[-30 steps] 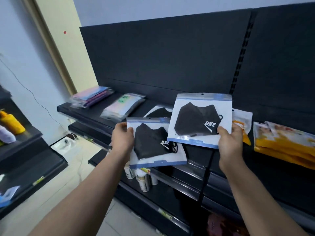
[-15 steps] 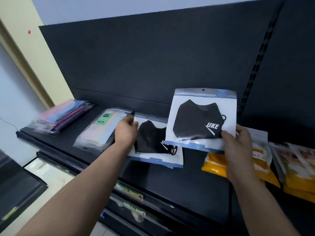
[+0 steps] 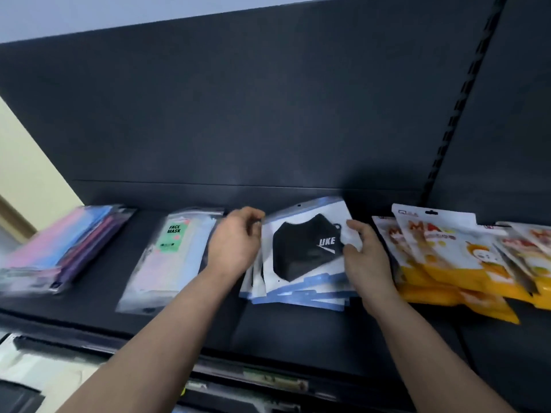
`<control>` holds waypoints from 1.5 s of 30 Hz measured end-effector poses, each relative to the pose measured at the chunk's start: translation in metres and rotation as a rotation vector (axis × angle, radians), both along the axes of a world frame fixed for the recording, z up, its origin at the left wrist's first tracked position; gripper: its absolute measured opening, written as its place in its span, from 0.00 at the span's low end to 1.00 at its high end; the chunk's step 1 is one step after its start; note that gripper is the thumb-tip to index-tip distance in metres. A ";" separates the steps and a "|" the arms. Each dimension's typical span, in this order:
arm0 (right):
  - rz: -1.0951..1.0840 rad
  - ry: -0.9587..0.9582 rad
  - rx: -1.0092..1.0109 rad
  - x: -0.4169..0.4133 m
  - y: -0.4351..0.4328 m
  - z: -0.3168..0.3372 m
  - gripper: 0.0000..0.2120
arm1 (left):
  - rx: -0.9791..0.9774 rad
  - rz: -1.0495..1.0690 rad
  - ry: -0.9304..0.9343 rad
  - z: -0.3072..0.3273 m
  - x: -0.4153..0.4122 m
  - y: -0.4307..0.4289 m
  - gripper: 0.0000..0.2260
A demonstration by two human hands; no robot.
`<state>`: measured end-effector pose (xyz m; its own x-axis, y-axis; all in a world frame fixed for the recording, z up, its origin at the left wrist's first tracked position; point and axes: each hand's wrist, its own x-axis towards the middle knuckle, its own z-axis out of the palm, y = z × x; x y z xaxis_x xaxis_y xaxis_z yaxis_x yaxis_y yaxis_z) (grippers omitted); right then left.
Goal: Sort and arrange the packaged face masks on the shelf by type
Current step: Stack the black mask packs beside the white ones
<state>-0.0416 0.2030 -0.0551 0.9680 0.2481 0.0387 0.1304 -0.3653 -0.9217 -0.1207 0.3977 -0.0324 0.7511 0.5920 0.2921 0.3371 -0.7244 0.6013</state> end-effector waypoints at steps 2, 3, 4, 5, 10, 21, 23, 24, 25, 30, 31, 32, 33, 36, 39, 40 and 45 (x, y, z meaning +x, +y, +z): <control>-0.058 -0.260 -0.459 -0.011 0.006 -0.005 0.20 | 0.113 -0.232 0.192 -0.004 -0.005 -0.002 0.12; -0.053 -0.389 -0.598 -0.017 0.009 -0.007 0.20 | 0.156 -0.329 0.286 -0.008 -0.007 -0.004 0.14; -0.004 -0.448 -0.682 -0.021 0.013 -0.009 0.18 | 0.195 -0.394 0.364 -0.012 -0.009 -0.004 0.14; 0.063 -0.465 -0.736 -0.024 0.017 -0.011 0.17 | 0.222 -0.428 0.416 -0.016 -0.009 -0.003 0.14; 0.124 -0.544 -0.794 -0.028 0.016 -0.011 0.16 | 0.274 -0.433 0.388 -0.017 -0.003 -0.001 0.11; -0.269 -0.603 -0.741 -0.019 -0.104 0.011 0.14 | 0.153 -0.754 0.016 0.016 0.052 -0.122 0.10; -0.306 -0.547 -0.764 -0.010 -0.137 0.011 0.15 | 0.112 -0.785 0.004 0.018 0.064 -0.150 0.10; -0.328 -0.521 -0.770 -0.005 -0.157 0.010 0.15 | 0.102 -0.803 0.004 0.018 0.071 -0.167 0.10; -0.353 -0.505 -0.780 0.001 -0.176 0.009 0.15 | 0.099 -0.819 0.008 0.017 0.079 -0.184 0.10; -0.434 -0.408 -0.855 0.038 -0.280 0.009 0.15 | 0.149 -0.833 0.039 0.013 0.123 -0.275 0.10; -0.451 -0.388 -0.864 0.047 -0.303 0.010 0.15 | 0.152 -0.839 0.039 0.013 0.132 -0.297 0.10; -0.469 -0.367 -0.871 0.056 -0.325 0.009 0.15 | 0.154 -0.850 0.042 0.013 0.141 -0.317 0.10; -0.483 -0.345 -0.885 0.065 -0.344 0.008 0.16 | 0.161 -0.861 0.052 0.013 0.149 -0.335 0.10; -0.441 -0.218 -0.939 0.100 -0.394 0.000 0.20 | 0.197 -0.882 0.083 0.014 0.178 -0.391 0.10; -0.256 -0.142 -0.924 0.132 -0.421 -0.010 0.28 | 0.196 -0.857 0.096 0.015 0.201 -0.431 0.11; -0.181 -0.144 -0.909 0.139 -0.426 -0.013 0.29 | 0.198 -0.846 0.101 0.014 0.206 -0.440 0.12; -0.078 -0.188 -0.899 0.169 -0.466 -0.023 0.18 | 0.217 -0.819 0.165 0.012 0.230 -0.476 0.14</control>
